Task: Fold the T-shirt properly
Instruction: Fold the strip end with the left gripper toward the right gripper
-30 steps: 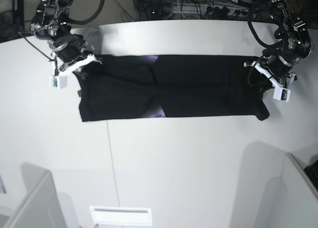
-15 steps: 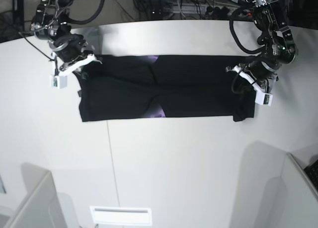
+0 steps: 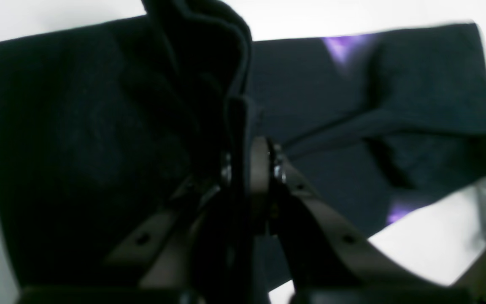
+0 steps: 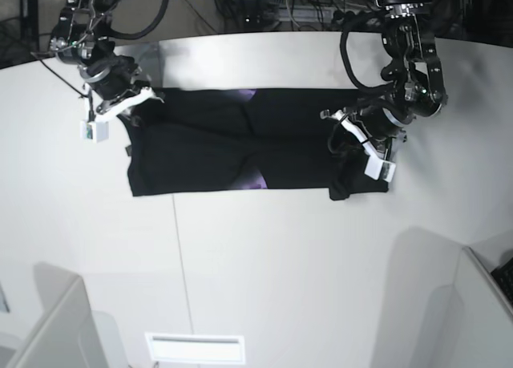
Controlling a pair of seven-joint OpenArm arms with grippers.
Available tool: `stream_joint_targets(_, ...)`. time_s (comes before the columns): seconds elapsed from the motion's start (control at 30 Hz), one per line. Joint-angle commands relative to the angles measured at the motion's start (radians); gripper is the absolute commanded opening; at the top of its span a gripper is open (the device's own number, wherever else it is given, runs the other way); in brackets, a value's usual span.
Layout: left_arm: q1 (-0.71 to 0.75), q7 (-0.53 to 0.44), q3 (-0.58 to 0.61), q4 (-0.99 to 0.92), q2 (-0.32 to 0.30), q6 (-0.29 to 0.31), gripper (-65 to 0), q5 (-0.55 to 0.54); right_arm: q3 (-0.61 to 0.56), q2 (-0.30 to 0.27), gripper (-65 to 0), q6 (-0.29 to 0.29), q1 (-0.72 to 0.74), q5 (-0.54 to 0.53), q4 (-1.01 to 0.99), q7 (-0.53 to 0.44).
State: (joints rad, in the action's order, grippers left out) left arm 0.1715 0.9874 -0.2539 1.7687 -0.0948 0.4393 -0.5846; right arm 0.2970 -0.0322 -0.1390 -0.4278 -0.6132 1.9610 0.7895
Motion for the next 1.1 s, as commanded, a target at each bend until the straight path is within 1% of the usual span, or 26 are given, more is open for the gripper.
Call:
stream_joint_targets(0.0, -0.008, -0.017, 0.008, 0.017, -0.006, -0.004, -65.0, -0.016, 0.003, -0.002, -65.0, -0.004, 0.001, -0.012, 0.013, -0.017)
stream_joint_targets(0.07, -0.026, -0.017, 0.017, 0.013, -0.003, -0.004, -65.0, -0.018, 0.003, -0.002, -65.0, -0.004, 0.001, -0.012, 0.013, -0.018)
stream_joint_targets(0.23, -0.043, -0.015, 0.023, -0.005, 0.036, -0.004, -65.0, -0.010, 0.003, -0.004, -65.0, -0.004, 0.002, -0.012, 0.013, -0.018)
stream_joint_targets(0.33, -0.046, -0.015, 0.024, -0.026, 0.037, -0.004, -65.0, -0.015, 0.003, -0.004, -65.0, -0.004, 0.002, -0.012, 0.013, -0.018)
stream_joint_targets(0.5, -0.049, -0.015, 0.080, -0.026, 0.037, -0.007, -65.0, -0.011, 0.003, -0.005, -65.0, -0.004, 0.014, -0.012, 0.013, -0.015)
stream_joint_targets(0.67, -0.049, -0.015, 0.089, -0.028, 0.039, -0.070, -65.0, -0.018, 0.003, -0.002, -65.0, -0.004, 0.016, -0.012, 0.013, -0.015)
stream_joint_targets(1.07, -0.051, -0.015, 0.104, -0.030, 0.037, -0.070, -65.0, -0.019, 0.003, -0.004, -65.0, -0.004, 0.024, -0.012, 0.013, -0.015)
